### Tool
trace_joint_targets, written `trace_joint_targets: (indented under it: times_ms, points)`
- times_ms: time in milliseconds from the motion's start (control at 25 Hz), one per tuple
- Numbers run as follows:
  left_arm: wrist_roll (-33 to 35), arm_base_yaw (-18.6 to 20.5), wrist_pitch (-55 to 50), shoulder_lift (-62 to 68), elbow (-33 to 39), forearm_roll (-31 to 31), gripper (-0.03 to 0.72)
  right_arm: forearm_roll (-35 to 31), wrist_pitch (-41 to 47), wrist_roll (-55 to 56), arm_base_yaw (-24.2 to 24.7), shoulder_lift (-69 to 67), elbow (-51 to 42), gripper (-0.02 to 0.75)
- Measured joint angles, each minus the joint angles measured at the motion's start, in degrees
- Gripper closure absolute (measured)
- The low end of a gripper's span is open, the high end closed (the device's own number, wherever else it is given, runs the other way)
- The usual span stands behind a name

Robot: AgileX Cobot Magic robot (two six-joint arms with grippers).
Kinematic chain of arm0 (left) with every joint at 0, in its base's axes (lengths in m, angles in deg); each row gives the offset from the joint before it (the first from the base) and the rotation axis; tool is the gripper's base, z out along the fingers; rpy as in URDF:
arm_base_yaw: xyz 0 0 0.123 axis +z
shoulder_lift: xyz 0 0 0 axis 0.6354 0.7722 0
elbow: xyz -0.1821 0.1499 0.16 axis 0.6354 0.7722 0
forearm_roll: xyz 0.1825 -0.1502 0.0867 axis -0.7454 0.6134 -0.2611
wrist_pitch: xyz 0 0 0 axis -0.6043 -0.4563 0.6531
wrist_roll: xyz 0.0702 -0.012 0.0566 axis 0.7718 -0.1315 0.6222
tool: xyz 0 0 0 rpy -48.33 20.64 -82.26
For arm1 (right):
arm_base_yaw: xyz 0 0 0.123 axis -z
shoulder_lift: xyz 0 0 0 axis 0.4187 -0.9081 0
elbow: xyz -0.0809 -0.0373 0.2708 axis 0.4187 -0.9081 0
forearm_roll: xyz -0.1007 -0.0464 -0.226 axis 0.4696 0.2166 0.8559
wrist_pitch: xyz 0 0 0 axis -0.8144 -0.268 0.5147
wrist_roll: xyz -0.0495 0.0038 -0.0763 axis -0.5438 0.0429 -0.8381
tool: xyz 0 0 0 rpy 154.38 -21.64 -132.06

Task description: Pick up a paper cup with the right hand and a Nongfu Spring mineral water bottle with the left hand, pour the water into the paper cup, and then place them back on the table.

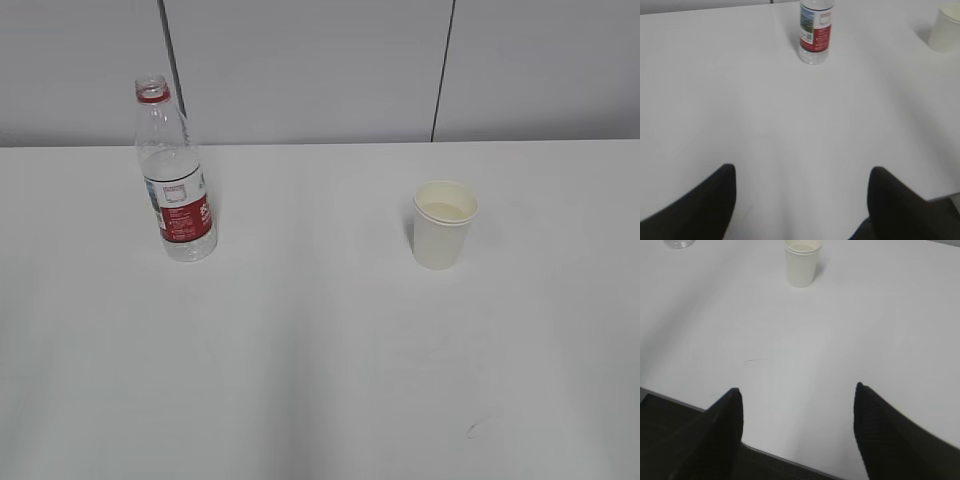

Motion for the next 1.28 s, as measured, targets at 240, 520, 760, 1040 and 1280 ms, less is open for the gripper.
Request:
trace_joint_targets:
  times_ms: [240, 520, 760, 1040, 1280]
  points:
    - [0.00, 8.90, 0.00, 0.00, 0.00, 0.61, 0.186, 0.22, 0.00, 0.00, 4.31, 0.00, 0.00, 0.220]
    - [0.00, 10.11, 0.00, 0.00, 0.00, 0.82, 0.186, 0.22, 0.00, 0.00, 4.44, 0.00, 0.00, 0.220]
    - [0.00, 10.11, 0.00, 0.00, 0.00, 0.82, 0.186, 0.22, 0.00, 0.00, 4.44, 0.00, 0.00, 0.220]
    - [0.00, 10.11, 0.00, 0.00, 0.00, 0.82, 0.186, 0.22, 0.00, 0.00, 4.44, 0.00, 0.00, 0.220]
    - [0.00, 10.13, 0.00, 0.00, 0.00, 0.82, 0.186, 0.22, 0.00, 0.00, 4.44, 0.00, 0.00, 0.220]
